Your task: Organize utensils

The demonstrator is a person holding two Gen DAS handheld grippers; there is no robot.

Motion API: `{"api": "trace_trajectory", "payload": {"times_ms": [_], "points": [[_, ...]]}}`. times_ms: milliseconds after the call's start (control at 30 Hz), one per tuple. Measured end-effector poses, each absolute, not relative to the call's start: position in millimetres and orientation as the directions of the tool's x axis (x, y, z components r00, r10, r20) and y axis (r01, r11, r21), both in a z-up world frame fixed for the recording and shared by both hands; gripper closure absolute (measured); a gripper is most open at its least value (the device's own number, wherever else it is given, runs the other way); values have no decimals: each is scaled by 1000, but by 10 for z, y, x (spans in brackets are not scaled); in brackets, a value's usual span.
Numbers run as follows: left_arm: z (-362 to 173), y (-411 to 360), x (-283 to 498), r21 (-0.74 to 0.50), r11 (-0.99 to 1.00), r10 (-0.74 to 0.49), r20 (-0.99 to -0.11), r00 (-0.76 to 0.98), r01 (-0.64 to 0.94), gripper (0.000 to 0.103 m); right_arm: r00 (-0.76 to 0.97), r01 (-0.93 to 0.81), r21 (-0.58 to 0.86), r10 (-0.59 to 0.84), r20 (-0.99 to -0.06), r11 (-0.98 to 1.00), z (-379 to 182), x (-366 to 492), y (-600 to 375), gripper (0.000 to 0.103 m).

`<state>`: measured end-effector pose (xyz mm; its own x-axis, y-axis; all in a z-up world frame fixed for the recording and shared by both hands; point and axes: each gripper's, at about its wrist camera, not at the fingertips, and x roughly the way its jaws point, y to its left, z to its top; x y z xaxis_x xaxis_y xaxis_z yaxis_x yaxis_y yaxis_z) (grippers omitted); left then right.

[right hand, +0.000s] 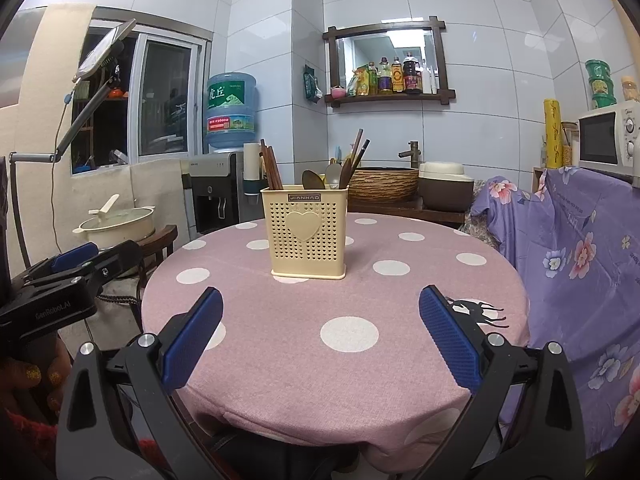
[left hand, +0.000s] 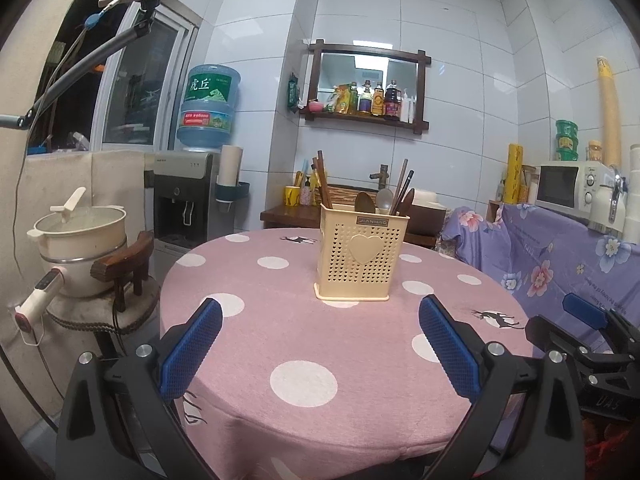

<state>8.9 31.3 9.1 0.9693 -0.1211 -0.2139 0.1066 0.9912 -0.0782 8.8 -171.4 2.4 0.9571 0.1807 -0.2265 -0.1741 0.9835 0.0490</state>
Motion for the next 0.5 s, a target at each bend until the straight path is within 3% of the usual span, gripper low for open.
{"api": "trace_trajectory", "payload": {"times_ms": [500], "points": [[93, 370, 160, -90, 993, -93, -247, 964, 73, 5, 952, -167, 59, 177, -251, 984, -24, 137, -1725, 6]]}}
